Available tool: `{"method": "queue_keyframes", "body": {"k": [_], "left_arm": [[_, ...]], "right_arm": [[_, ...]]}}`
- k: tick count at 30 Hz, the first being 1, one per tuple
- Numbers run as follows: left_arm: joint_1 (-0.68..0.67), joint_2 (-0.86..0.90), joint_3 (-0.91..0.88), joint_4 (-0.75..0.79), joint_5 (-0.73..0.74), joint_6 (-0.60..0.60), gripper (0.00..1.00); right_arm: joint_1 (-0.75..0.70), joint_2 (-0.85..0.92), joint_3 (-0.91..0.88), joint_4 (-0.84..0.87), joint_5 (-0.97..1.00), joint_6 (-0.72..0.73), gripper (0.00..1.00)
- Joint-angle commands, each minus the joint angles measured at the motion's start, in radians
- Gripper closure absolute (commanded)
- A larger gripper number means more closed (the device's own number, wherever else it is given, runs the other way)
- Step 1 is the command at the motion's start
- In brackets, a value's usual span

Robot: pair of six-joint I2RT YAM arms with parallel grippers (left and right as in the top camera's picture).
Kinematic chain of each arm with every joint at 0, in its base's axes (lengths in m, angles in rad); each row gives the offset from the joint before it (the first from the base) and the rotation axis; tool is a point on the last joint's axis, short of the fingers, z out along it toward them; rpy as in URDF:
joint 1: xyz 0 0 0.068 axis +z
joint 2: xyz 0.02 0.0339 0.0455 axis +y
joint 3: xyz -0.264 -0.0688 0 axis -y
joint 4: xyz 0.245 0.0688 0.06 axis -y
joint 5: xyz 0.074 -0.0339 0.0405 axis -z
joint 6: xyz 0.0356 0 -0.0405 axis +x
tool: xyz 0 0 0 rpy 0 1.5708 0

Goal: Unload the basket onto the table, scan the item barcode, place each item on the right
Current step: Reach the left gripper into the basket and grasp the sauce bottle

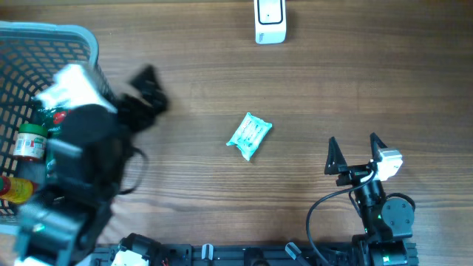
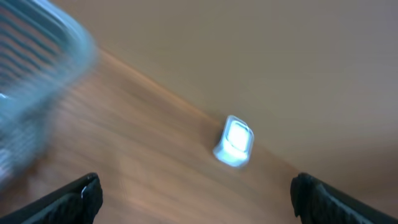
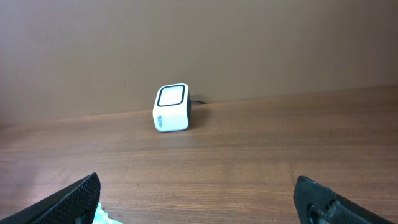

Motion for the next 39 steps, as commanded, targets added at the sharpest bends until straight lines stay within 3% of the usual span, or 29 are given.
{"method": "queue_keyframes", "body": {"k": [1, 7, 13, 17, 26, 31, 39], "left_arm": [[0.177, 0.057, 0.17, -0.1, -0.133, 0.047, 0.0], [0.508, 0.109, 0.2, -0.31, -0.132, -0.235, 0.0], [0.783, 0.24, 0.2, -0.483, -0.105, -0.257, 0.0], [0.924, 0.339, 0.198, -0.591, -0.09, -0.405, 0.0], [1.093, 0.552, 0.197, -0.563, -0.092, -0.405, 0.0], [1.141, 0.632, 0.196, -0.55, -0.183, -0.416, 0.0], [1.169, 0.643, 0.088, -0.381, -0.236, -0.38, 0.0]], "right_arm": [[0.005, -0.002, -0.001, 0.003, 0.018, -0.012, 0.0], [0.005, -0.002, -0.001, 0.003, 0.018, -0.012, 0.0], [0.005, -0.002, -0.001, 0.003, 0.018, -0.012, 0.0], [0.013, -0.002, -0.001, 0.003, 0.018, -0.012, 0.0], [0.018, -0.002, -0.001, 0.003, 0.018, -0.012, 0.0], [0.018, -0.002, -0.001, 0.003, 0.018, -0.012, 0.0], [0.018, -0.002, -0.001, 0.003, 0.018, -0.012, 0.0]]}}
